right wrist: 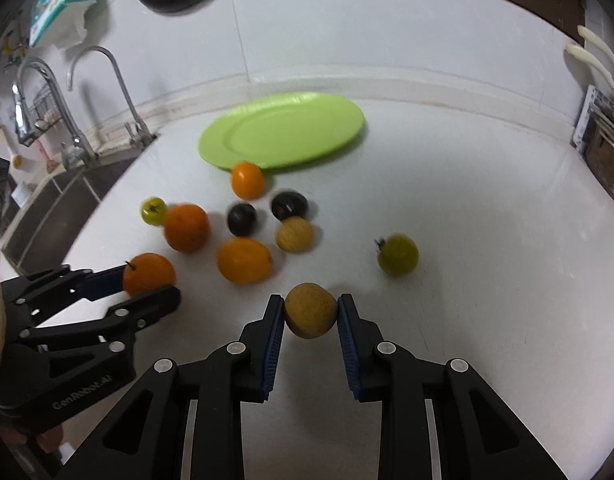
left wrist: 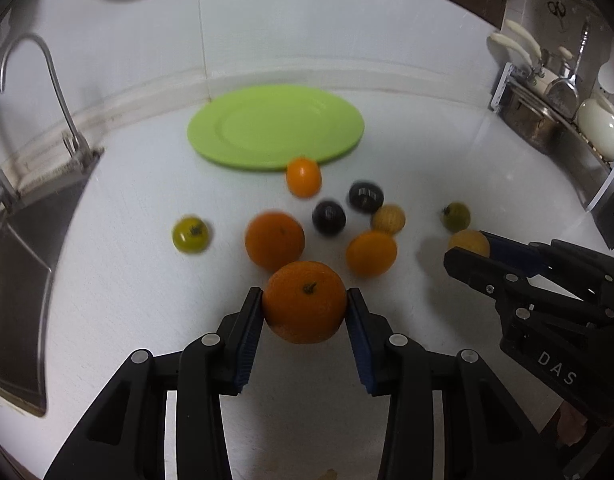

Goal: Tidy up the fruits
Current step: 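Carry both fruits onto the green plate and open both grippers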

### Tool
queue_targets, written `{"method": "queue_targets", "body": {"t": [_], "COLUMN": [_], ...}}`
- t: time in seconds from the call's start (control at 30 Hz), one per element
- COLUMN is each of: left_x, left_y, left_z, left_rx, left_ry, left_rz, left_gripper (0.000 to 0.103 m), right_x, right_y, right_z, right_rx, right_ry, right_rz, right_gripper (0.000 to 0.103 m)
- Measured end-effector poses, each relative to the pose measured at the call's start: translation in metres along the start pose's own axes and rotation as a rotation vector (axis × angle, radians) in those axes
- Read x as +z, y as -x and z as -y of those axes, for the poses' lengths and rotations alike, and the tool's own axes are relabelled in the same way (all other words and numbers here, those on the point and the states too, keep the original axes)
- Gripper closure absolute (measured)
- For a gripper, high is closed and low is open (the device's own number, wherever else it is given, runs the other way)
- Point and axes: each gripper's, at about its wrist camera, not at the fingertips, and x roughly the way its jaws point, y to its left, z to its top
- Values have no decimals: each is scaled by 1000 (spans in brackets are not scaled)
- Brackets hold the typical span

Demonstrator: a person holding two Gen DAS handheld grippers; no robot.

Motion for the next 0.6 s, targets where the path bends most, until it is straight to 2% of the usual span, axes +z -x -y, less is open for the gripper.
{"method": "queue_targets", "body": {"t": [0.33,0.6], "left_x": [40,69], "left_y": [30,19], "left_z": [-10,-18], "left_rx": [16,11], "left_ry": [-67,-98], "left_rz": [128,155], "left_gripper": [62,62], "right_x": [40,80], "right_y": [22,13], "right_z": [-16,-25], "right_rx": [52,56], "right_ry": [31,51], "right_rz": [113,164], "right_gripper": [75,75]}}
